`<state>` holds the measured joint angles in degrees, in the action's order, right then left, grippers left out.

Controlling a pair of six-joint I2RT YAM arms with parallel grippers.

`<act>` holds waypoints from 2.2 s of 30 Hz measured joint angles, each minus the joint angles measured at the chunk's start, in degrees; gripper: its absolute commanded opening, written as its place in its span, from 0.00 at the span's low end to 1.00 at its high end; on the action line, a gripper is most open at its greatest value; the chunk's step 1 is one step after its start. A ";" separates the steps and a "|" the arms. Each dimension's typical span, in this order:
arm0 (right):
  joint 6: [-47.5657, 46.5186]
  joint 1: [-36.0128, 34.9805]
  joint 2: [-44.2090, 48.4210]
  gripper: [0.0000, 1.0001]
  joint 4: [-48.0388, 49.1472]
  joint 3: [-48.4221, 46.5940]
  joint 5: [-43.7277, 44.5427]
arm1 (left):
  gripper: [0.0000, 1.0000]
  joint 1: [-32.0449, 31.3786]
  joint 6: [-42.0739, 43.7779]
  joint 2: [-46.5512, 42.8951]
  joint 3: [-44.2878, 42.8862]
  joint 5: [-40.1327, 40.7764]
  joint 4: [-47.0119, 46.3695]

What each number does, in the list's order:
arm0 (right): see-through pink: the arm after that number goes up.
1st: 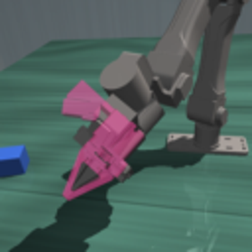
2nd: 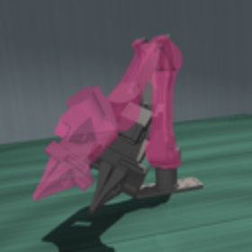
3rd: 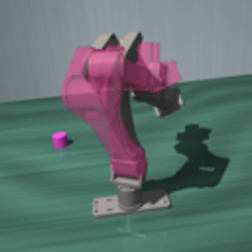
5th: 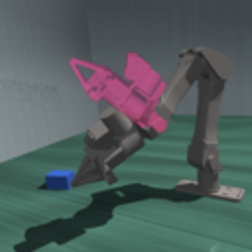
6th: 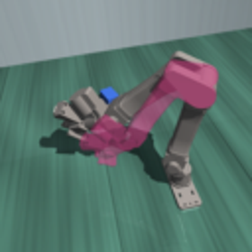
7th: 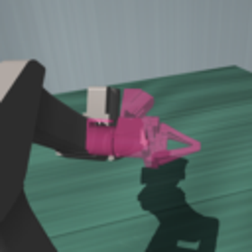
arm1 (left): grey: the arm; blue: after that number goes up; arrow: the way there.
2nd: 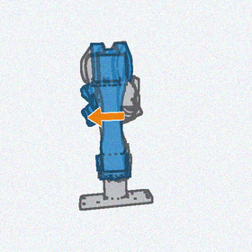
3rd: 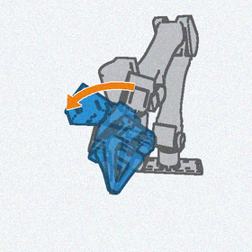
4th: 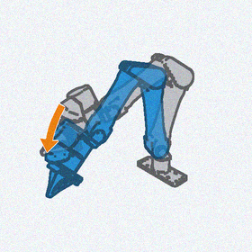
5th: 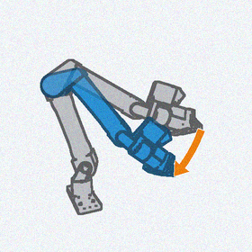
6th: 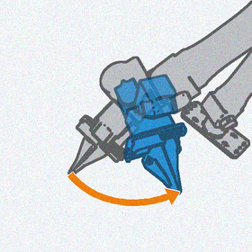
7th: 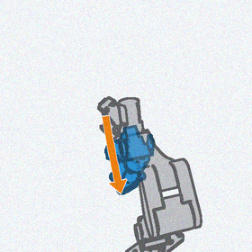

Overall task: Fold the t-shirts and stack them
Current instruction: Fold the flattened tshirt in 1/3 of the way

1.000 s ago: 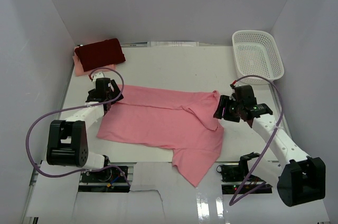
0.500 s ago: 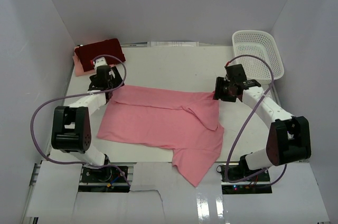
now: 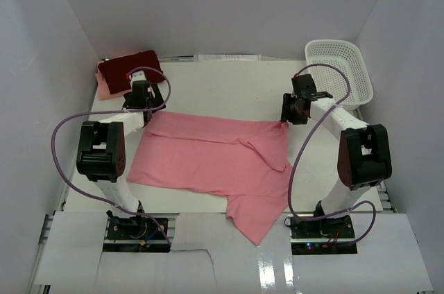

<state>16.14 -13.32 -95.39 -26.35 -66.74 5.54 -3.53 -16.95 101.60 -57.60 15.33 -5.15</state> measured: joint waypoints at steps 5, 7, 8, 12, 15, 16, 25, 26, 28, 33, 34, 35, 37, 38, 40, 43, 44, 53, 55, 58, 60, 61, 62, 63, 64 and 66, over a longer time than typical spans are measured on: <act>-0.28 0.11 -4.04 0.51 0.31 -1.42 0.20 | 0.80 0.00 0.42 2.29 -2.21 -0.13 -0.96; -0.33 0.13 -5.16 0.50 0.61 -1.70 0.20 | 0.70 0.00 0.44 3.10 -2.47 -0.15 -0.96; -0.35 0.15 -5.64 0.50 0.87 -1.75 0.20 | 0.68 0.00 0.46 3.41 -2.45 -0.20 -0.87; -0.55 0.15 -6.67 0.49 1.07 -1.88 0.35 | 0.63 0.00 0.83 4.33 -2.47 -0.33 -0.94; -0.81 0.20 -7.26 0.47 1.33 -2.47 0.50 | 0.59 0.02 0.96 5.05 -2.47 -0.33 -1.05; -0.92 0.20 -7.37 0.46 1.49 -2.67 0.57 | 0.58 0.00 1.01 5.29 -2.47 -0.31 -1.03; -1.88 0.20 -9.46 0.08 2.84 -4.92 1.01 | 0.24 0.00 1.44 6.91 -2.47 -0.50 -1.20; -1.90 0.22 -9.77 0.08 2.84 -5.01 1.01 | 0.23 0.02 1.57 7.10 -2.47 -0.55 -1.18; -1.68 0.26 -10.25 0.08 2.89 -5.05 0.98 | 0.17 0.00 1.66 7.39 -2.58 -0.55 -1.29; -1.36 0.92 -10.47 0.08 2.91 -5.05 0.70 | 0.11 0.00 1.62 8.72 -4.09 -0.50 -1.25; -1.14 1.18 -10.47 0.08 2.91 -5.05 0.66 | 0.11 0.00 1.62 9.16 -4.59 -0.46 -1.29; -0.79 1.49 -10.47 0.08 2.91 -5.05 0.42 | 0.10 0.00 1.60 9.53 -5.07 -0.39 -1.31; 0.22 2.19 -10.47 0.08 2.91 -5.03 0.02 | 0.09 0.00 1.46 10.08 -5.70 -0.24 -1.33; 0.83 2.60 -10.47 0.08 2.97 -4.92 -0.31 | 0.08 0.00 1.44 10.25 -5.90 -0.13 -1.33; 1.86 3.34 -10.47 0.08 2.97 -4.55 -1.11 | 0.07 0.00 1.40 10.69 -6.51 0.07 -1.27; 2.99 3.91 -10.47 0.08 3.21 -3.67 -1.86 | 0.07 0.00 1.31 11.19 -7.23 0.33 -0.96; 3.21 4.00 -10.47 0.08 3.21 -3.45 -1.90 | 0.07 0.00 1.27 11.28 -7.41 0.42 -0.85; 4.57 4.57 -10.47 0.08 3.28 -2.78 -2.08 | 0.00 -0.02 0.98 13.40 -11.21 2.89 2.32; 5.25 5.25 -10.47 0.08 2.86 -2.78 -2.25 | 0.00 -0.02 0.90 13.53 -11.63 3.34 2.84; 6.69 6.58 -10.47 0.08 2.40 -2.75 -2.27 | 0.00 -0.07 0.59 13.53 -11.67 3.93 3.13; 7.85 7.43 -10.45 0.08 2.34 -2.73 -2.25 | 0.00 -0.07 0.50 13.53 -11.67 4.28 3.21; 8.52 7.85 -10.45 0.08 2.27 -2.67 -2.23 | 0.00 -0.07 0.42 13.53 -11.67 4.52 3.26; 9.11 8.20 -10.45 0.08 2.25 -2.56 -2.25 | 0.00 -0.09 0.39 13.53 -11.67 4.72 3.30; 9.57 8.44 -10.45 0.08 2.23 -2.43 -2.29 | 0.00 -0.07 0.37 13.53 -11.67 4.87 3.37; 10.16 8.66 -10.45 0.08 2.10 -2.25 -2.29 | 0.00 -0.09 0.35 13.53 -11.67 5.03 3.41; 11.08 8.96 -10.43 0.08 1.95 -1.75 -2.34 | 0.00 -0.09 0.33 13.53 -11.67 5.16 3.48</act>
<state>27.22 -4.36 -105.82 -24.40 -68.49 3.20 -3.62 -16.62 115.13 -69.28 20.49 -1.67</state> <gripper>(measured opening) 0.083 0.112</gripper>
